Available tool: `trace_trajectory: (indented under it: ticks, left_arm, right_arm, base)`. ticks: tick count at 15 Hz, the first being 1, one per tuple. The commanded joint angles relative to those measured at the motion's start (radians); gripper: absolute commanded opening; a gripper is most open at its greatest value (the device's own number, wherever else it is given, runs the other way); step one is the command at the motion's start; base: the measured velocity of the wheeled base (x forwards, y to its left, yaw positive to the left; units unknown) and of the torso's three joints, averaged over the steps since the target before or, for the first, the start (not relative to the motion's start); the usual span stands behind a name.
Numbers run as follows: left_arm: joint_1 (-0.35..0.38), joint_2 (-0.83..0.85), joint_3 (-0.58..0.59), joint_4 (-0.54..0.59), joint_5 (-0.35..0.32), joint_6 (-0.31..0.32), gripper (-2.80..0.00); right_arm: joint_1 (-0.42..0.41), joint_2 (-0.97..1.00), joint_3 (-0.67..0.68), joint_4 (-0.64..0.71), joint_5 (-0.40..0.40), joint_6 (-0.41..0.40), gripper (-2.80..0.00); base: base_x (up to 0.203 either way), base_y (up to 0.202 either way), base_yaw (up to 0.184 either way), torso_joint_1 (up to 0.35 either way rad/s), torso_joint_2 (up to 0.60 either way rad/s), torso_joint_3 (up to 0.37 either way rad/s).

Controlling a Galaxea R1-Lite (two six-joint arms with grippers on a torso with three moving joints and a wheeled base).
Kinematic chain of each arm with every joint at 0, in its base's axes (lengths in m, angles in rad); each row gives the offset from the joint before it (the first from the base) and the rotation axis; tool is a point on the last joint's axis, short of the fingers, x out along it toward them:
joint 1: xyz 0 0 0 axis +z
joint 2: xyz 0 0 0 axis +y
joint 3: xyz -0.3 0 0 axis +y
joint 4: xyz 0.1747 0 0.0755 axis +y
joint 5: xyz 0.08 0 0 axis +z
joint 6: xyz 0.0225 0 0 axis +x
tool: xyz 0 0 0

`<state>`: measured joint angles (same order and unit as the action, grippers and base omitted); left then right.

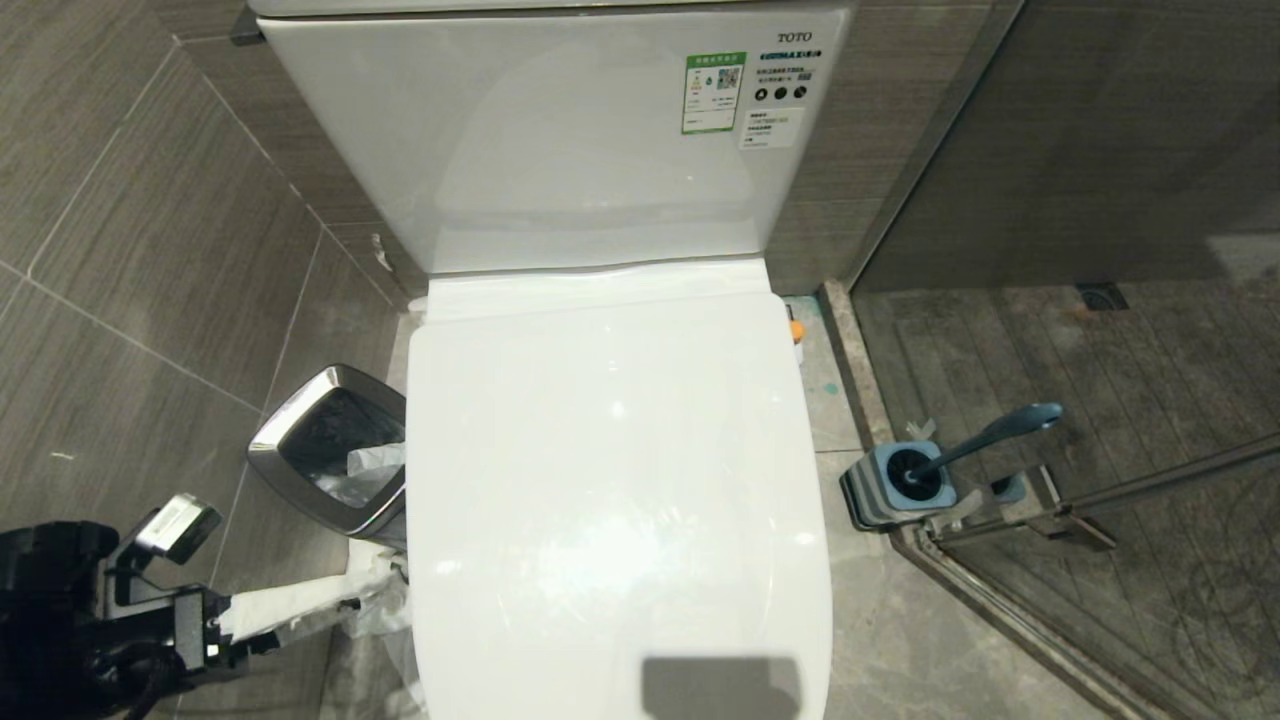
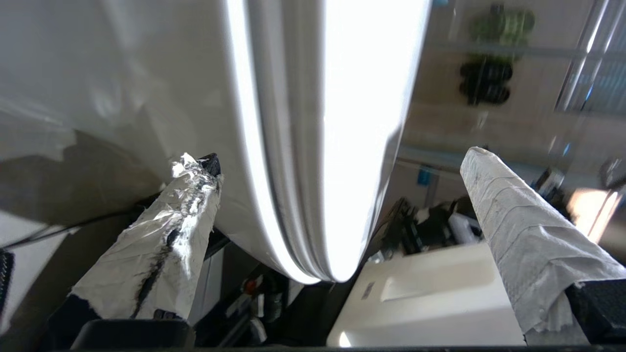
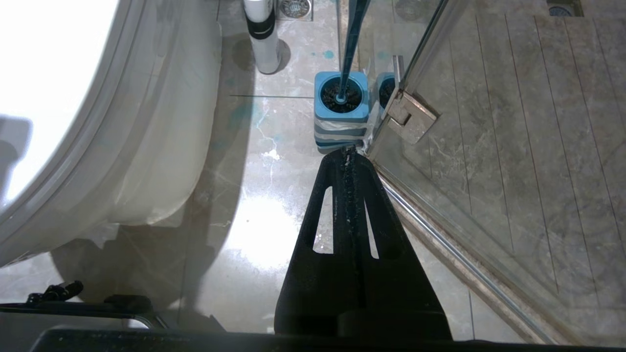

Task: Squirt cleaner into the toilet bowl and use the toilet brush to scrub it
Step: Use the left hand to lift the toilet lid slightly

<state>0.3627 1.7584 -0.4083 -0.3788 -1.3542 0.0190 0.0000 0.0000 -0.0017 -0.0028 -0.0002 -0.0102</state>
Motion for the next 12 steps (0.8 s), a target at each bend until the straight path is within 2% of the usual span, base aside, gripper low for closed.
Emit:
trace_trajectory:
  ticks: [1,5,8,10,12]
  left_arm:
    - [-0.019,-0.080,0.064,-0.004,-0.009,0.036,0.00]
    - [-0.082,-0.098,0.099,-0.028,0.011,0.105,0.00]
    - [-0.132,-0.078,0.094,-0.072,0.042,0.114,0.00]
    - [-0.165,-0.065,0.097,-0.106,0.106,0.132,0.00]
    - [-0.177,-0.055,0.094,-0.111,0.121,0.144,0.00]
  right_arm:
    - [0.000,0.000,0.000,0.000,0.000,0.000,-2.80]
    - [0.000,0.000,0.000,0.000,0.000,0.000,-2.80]
    - [0.000,0.000,0.000,0.000,0.000,-0.001,-2.80]
    - [0.000,0.000,0.000,0.000,0.000,-0.001,-2.80]
    - [0.000,0.000,0.000,0.000,0.000,0.000,-2.80]
  base:
    - [0.000,0.000,0.000,0.000,0.00,0.000]
    - [0.000,0.000,0.000,0.000,0.00,0.000]
    - [0.000,0.000,0.000,0.000,0.00,0.000]
    - [0.000,0.000,0.000,0.000,0.00,0.000]
    - [0.000,0.000,0.000,0.000,0.00,0.000]
